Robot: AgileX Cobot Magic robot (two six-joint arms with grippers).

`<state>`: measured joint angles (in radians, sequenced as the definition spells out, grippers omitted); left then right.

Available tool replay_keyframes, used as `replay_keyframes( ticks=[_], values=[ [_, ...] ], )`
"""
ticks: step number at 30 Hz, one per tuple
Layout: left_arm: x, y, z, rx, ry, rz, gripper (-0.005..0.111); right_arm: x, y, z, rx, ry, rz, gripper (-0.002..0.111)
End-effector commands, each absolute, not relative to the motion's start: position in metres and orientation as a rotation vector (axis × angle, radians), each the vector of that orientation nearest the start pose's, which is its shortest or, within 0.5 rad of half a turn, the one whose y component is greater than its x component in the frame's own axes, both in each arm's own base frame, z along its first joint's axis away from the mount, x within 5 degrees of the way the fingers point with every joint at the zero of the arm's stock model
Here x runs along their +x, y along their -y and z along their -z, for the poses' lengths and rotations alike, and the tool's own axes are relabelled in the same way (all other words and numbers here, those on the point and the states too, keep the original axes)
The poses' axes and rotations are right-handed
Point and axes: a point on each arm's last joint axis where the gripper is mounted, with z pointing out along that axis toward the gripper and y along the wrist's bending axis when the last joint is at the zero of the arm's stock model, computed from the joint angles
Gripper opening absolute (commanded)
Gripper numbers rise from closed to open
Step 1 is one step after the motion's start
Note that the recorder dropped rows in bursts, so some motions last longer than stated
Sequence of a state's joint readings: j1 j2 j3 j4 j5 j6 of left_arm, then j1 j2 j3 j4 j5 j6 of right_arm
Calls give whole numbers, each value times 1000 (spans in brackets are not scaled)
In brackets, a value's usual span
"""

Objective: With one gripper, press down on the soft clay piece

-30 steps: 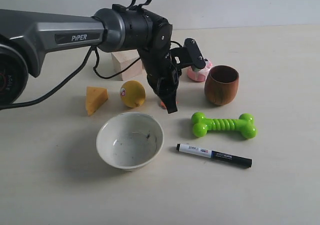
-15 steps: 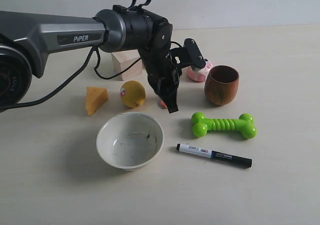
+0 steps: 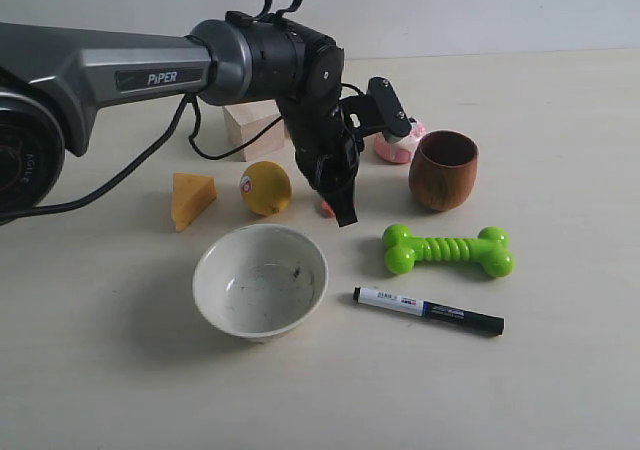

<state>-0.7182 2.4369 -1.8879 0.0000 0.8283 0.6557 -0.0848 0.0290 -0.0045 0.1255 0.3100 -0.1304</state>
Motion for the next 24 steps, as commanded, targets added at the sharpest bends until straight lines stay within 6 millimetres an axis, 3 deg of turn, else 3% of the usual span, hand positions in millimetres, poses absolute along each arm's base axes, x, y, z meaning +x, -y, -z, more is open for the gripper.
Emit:
replay_keyframes(
  ticks=[1,21,24],
  values=[
    [368,325,-53,1856,-2316,53,0,56,1,-185,41,-1806,32,0],
    [369,326,-53,1836,-2311,55,0,56,1,-185,41,-1806,32,0],
    [368,325,-53,1842,-2319,55,5,56,1,-185,41,-1806,32,0]
  ],
)
